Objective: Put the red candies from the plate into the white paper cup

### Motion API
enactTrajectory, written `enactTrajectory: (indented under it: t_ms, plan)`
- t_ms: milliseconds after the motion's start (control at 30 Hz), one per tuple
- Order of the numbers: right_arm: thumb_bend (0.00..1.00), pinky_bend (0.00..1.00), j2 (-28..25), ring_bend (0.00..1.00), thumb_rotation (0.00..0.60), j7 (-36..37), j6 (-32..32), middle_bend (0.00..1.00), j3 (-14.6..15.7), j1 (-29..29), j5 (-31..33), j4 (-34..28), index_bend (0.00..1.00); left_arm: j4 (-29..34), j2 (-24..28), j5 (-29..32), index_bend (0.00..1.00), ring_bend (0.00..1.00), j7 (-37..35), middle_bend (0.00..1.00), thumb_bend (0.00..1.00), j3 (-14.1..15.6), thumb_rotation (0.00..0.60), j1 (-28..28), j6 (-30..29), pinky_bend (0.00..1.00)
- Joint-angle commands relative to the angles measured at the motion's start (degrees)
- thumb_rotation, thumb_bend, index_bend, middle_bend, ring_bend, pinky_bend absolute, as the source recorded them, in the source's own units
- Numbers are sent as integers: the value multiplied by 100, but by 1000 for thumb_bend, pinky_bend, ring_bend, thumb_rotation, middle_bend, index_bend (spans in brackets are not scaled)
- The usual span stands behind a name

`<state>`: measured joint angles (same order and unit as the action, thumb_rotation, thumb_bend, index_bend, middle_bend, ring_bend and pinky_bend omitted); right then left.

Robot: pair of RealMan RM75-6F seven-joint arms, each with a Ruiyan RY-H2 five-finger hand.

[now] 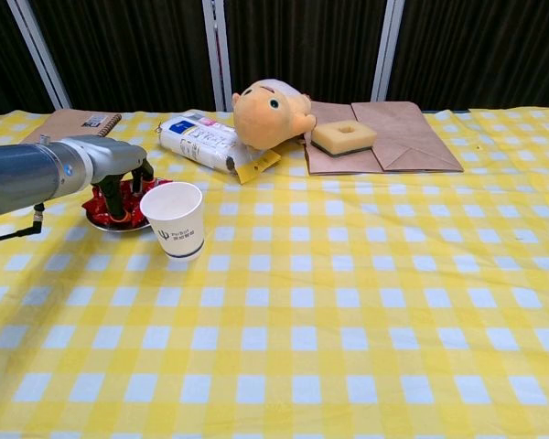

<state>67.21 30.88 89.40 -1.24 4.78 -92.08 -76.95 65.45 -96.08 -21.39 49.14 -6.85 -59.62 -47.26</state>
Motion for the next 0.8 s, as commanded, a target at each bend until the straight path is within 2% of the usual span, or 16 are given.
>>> enactTrajectory:
  t_ms: [33,433,800]
  plan:
    - [423,0,4,0,600,0,7,0,-1,-4,-2,2,0,-34,-22,-19,410,906,-14,351,394,1,600,2,-2,919]
    - [424,0,22,0,600,19,36,0,-11,-13,-8,29,0,-89,-31,-146,495,906,-71,439,416,-18,600,27,-63,919]
    - [424,0,37,0,600,21,78,0,-24,-30,-8,44,0,-62,45,-322,516,906,-192,481,423,-106,600,65,-141,919]
